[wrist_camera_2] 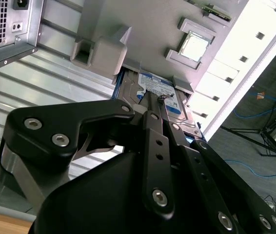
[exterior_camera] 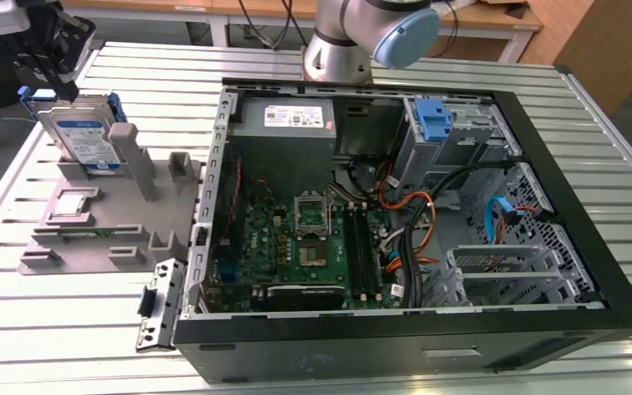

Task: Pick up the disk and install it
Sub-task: 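Reach for the disk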

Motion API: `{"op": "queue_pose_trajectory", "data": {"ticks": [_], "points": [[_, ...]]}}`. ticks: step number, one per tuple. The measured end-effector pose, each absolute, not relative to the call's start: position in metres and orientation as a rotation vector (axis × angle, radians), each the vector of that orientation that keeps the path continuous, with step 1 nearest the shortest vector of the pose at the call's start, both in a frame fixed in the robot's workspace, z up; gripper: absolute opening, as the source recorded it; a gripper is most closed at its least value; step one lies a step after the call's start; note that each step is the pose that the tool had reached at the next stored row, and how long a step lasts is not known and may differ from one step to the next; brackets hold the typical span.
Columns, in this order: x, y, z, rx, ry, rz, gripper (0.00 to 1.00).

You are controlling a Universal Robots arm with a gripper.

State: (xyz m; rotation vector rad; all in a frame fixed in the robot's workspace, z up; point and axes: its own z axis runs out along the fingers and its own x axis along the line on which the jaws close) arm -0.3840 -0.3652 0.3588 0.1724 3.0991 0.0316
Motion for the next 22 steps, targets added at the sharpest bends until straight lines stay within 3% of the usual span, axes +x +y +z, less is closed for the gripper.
{"op": "queue_pose_trajectory", "data": {"ticks": [22], "points": [[-0.406,-0.334,0.344,0.178,3.099,0.032,0.1]]}}
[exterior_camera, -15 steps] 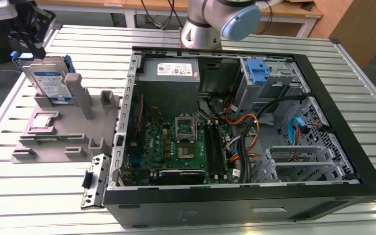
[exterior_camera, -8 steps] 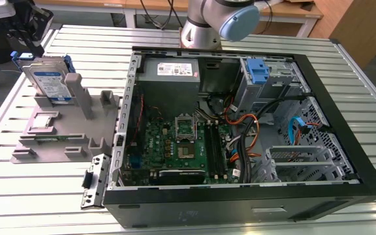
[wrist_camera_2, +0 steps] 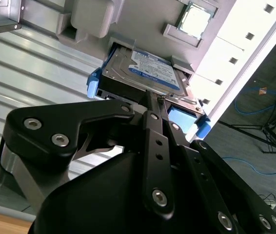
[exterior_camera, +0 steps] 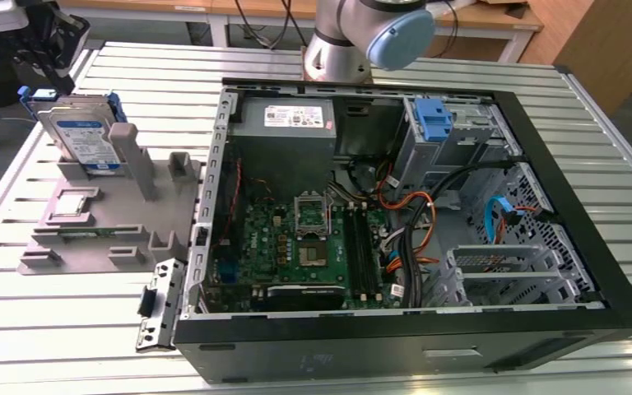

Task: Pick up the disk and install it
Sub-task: 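Reach for the disk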

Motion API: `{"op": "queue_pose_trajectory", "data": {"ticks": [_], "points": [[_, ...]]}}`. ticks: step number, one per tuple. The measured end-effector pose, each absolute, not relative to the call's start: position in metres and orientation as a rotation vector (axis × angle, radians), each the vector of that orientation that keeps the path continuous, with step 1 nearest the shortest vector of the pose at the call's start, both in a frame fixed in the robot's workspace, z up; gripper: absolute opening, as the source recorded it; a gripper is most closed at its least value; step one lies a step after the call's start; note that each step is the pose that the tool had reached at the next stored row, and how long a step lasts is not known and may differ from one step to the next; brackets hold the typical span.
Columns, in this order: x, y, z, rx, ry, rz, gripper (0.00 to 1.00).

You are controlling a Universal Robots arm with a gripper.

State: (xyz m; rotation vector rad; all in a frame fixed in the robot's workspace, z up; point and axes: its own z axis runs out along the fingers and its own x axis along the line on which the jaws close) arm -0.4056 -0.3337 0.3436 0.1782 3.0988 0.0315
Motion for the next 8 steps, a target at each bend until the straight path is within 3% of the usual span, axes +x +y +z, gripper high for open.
{"op": "queue_pose_trajectory", "data": {"ticks": [8], "points": [[-0.4092,-0.3313,0.34,0.178,3.099,0.031,0.1]]}}
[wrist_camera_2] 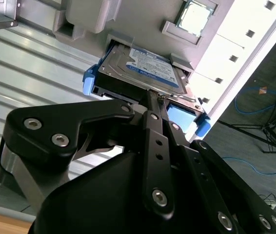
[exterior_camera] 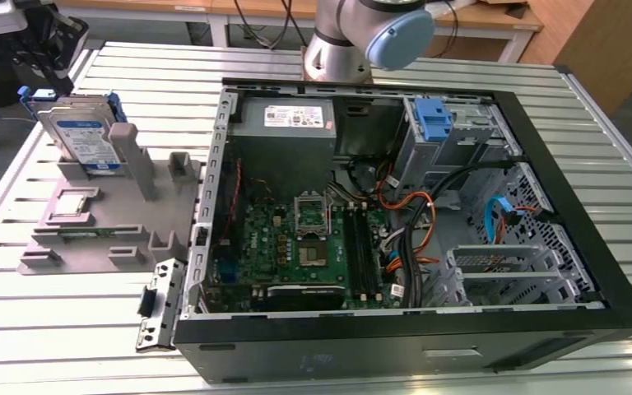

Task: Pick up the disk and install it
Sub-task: 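Reach for the disk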

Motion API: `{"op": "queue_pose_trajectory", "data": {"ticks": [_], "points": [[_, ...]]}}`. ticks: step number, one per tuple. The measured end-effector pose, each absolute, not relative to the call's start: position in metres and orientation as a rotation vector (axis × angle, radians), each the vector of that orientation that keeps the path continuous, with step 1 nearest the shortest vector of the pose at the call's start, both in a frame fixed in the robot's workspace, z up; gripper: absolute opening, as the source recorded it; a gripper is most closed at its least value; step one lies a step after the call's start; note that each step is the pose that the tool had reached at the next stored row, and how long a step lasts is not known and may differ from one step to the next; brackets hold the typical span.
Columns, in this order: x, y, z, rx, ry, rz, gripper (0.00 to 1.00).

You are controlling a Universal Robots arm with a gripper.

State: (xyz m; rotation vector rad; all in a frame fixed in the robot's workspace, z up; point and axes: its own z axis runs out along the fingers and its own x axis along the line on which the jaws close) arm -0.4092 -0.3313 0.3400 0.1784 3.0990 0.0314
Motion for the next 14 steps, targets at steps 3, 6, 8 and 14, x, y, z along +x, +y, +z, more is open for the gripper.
{"op": "queue_pose_trajectory", "data": {"ticks": [3,6,8,14], "points": [[-0.4093,-0.3311,0.3392,0.178,3.099,0.031,0.1],[-0.4093,-0.331,0.339,0.179,3.099,0.031,0.1],[-0.4093,-0.331,0.339,0.179,3.099,0.031,0.1],[-0.4093,-0.331,0.339,0.174,3.099,0.032,0.1]]}}
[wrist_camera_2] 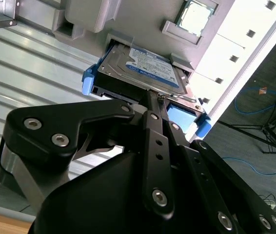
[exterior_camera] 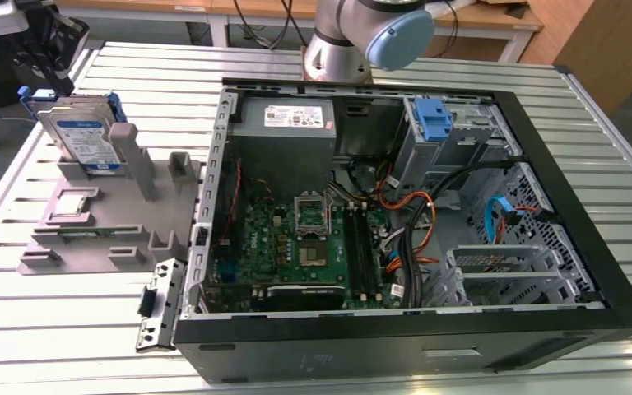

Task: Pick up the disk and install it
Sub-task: 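Reach for the disk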

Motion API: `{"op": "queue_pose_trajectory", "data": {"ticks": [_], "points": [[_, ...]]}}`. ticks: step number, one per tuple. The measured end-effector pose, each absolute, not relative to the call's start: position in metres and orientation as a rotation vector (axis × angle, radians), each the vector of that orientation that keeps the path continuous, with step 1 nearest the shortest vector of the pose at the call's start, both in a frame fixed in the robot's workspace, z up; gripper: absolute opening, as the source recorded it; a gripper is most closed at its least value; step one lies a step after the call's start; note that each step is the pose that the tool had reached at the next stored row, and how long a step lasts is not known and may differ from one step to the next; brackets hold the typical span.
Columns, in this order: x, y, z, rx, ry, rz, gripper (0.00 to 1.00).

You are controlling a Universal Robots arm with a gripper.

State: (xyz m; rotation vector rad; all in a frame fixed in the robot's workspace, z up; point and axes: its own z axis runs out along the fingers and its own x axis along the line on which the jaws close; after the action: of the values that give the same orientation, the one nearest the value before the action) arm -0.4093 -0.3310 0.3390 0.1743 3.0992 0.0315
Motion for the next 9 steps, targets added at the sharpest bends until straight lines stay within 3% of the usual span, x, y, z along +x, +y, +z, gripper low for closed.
{"op": "queue_pose_trajectory", "data": {"ticks": [9], "points": [[-0.4093,-0.331,0.3389,0.174,3.109,0.031,0.1]]}}
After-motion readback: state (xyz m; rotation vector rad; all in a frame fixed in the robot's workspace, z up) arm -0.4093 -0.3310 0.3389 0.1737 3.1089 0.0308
